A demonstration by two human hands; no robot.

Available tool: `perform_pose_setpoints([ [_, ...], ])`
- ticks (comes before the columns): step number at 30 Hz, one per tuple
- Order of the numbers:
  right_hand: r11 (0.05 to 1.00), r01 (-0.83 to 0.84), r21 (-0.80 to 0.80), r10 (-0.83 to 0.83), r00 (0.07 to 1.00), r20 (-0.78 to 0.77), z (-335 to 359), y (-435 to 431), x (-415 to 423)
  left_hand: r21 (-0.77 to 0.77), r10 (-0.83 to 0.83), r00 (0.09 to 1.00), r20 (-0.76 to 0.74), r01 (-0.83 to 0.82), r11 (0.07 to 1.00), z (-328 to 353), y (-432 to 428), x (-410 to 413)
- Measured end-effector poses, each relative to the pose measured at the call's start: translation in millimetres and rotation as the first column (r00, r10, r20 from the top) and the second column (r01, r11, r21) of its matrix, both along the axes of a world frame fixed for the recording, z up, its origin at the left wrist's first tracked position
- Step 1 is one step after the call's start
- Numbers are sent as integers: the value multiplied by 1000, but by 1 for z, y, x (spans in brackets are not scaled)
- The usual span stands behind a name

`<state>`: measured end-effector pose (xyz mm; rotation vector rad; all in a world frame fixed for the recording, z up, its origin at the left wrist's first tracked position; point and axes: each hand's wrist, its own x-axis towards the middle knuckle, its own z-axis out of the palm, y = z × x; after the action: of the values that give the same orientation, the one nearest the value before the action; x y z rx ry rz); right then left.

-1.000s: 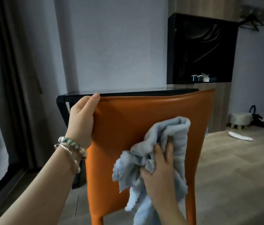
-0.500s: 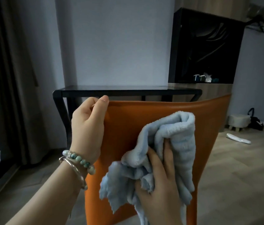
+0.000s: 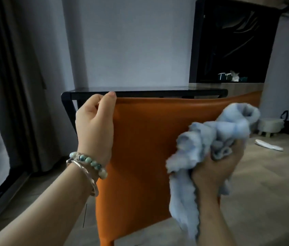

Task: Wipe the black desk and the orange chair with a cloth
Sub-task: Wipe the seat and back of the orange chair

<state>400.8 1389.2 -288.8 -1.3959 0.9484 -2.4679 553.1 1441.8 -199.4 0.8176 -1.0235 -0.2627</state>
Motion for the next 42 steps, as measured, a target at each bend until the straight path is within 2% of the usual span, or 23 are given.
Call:
perform_pose_setpoints([
  [1, 1000, 0, -1, 0, 997, -78, -5, 7, 3, -4, 6, 1000, -9, -6, 1000, 0, 0, -1],
  [3, 995, 39, -89, -70, 925, -374, -19, 20, 10, -1, 29, 999, -28, -29, 1000, 1, 0, -2],
  [4, 991, 47, -123, -100, 880, -464, -28, 20, 10, -2, 46, 998, -32, -46, 999, 1, 0, -3],
  [5, 994, 30, -106, -77, 877, -474, -30, 17, 6, -2, 68, 997, -28, -68, 998, 2, 0, -4],
  [6, 998, 15, -53, -35, 909, -416, -30, 11, -1, 0, 93, 996, -15, -93, 996, 2, 0, -4],
  [8, 997, -50, 57, 59, 984, -169, -19, -2, -21, -5, 152, 988, 15, -152, 988, 3, 0, -5],
  [9, 994, -75, 85, 80, 995, -54, -16, -7, -32, -11, 182, 983, 29, -182, 983, 3, 0, -6],
  [10, 991, -87, 97, 88, 996, -11, -14, -10, -40, -16, 206, 978, 32, -206, 978, 4, -1, -7],
  [14, 968, -184, 168, 209, 967, -144, -24, 8, -24, -21, 264, 964, 34, -264, 964, 3, -5, -9],
  [17, 973, -155, 172, 195, 949, -248, -27, 15, -11, -34, 296, 953, 60, -295, 955, 5, -9, -6],
  [21, 958, -202, 204, 261, 907, -331, -29, 4, -20, -51, 321, 945, 68, -318, 947, 8, -13, 9],
  [24, 972, -137, 189, 208, 878, -432, -34, 5, -8, -61, 313, 949, 25, -311, 948, 7, -16, 32],
  [30, 979, -19, 204, 110, 888, -446, -36, 9, 19, -80, 276, 961, 22, -273, 959, 7, -20, 51],
  [32, 984, 78, 158, 4, 885, -466, -29, 11, 30, -80, 265, 964, 22, -262, 962, 7, -23, 57],
  [34, 980, 198, 28, -158, 853, -497, -19, 14, 44, -79, 260, 966, 21, -257, 963, 7, -24, 62],
  [36, 962, 261, -84, -268, 824, -499, -9, 14, 55, -76, 249, 969, 4, -248, 966, 7, -26, 68],
  [38, 946, 304, -115, -320, 812, -488, 1, 7, 54, -68, 236, 972, -19, -237, 969, 7, -26, 77],
  [40, 955, 298, 1, -275, 882, -382, 7, -13, 37, -63, 219, 975, -35, -221, 973, 8, -27, 82],
  [42, 959, 195, 207, -167, 976, -143, 12, -39, 15, -55, 216, 976, -35, -217, 975, 8, -28, 86],
])
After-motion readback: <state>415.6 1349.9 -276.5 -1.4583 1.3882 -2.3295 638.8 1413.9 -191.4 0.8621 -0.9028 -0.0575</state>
